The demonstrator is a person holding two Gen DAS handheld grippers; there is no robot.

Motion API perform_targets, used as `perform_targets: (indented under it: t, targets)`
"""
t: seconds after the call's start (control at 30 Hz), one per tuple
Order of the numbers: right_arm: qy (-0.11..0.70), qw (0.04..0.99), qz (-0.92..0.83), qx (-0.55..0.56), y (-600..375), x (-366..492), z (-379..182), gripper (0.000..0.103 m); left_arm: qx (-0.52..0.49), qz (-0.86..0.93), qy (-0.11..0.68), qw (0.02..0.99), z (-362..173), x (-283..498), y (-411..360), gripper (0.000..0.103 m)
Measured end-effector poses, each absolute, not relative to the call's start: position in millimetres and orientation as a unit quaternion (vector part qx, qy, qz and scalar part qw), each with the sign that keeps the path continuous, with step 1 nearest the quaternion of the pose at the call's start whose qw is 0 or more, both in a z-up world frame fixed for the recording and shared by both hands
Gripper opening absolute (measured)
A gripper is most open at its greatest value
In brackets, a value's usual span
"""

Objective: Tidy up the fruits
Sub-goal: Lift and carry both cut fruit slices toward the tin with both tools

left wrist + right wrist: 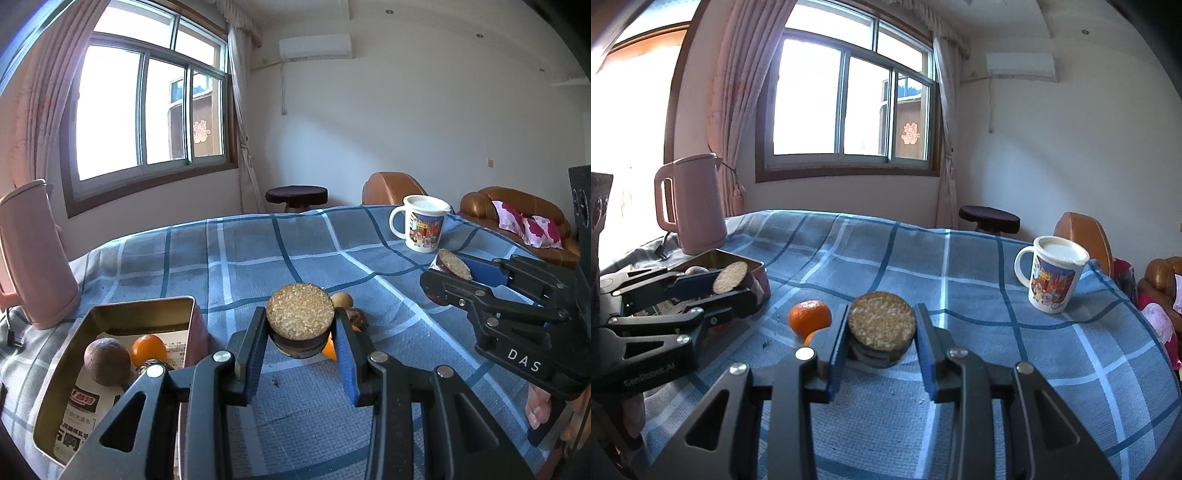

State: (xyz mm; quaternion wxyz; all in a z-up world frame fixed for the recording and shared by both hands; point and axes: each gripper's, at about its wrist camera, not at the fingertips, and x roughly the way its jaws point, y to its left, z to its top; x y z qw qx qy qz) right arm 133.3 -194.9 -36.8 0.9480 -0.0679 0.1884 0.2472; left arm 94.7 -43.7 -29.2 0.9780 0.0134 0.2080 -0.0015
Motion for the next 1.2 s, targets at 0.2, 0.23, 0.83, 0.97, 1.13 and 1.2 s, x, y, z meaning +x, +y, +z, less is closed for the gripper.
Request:
perform_targets:
  t: [0.2, 0.23, 0.83, 0.97, 1.13, 1.2]
  targets:
    - [0.179, 0.95, 0.247, -0.068, -195.8, 129.8, -35.8, 0.037, 0.012, 0.002, 0.198, 0.98, -27.9, 90.7, -43.1, 0.037]
    - [0.177, 0.95, 0.246, -0.068, -195.9, 129.2, -35.6, 0.037, 0.012, 0.003, 0.197, 0.98, -27.6, 90.2, -43.1, 0.037]
    - [0.155, 0.955, 0.244, -0.071, -198.3, 121.5, -32.1, 0.037, 0.013, 0.012, 0.172, 0.985, -23.9, 80.0, -43.2, 0.037]
    - [0.15, 0.956, 0.243, -0.069, -199.5, 120.4, -31.6, 0.037, 0.015, 0.017, 0.162, 0.987, -22.5, 76.7, -43.3, 0.037]
    - [0.144, 0.957, 0.241, -0.066, -200.8, 119.7, -30.8, 0.037, 0.021, 0.023, 0.15, 0.988, -21.5, 73.0, -45.2, 0.037]
    - [0.14, 0.958, 0.24, -0.066, -201.3, 117.6, -30.4, 0.037, 0.022, 0.025, 0.146, 0.989, -21.1, 72.1, -45.4, 0.037]
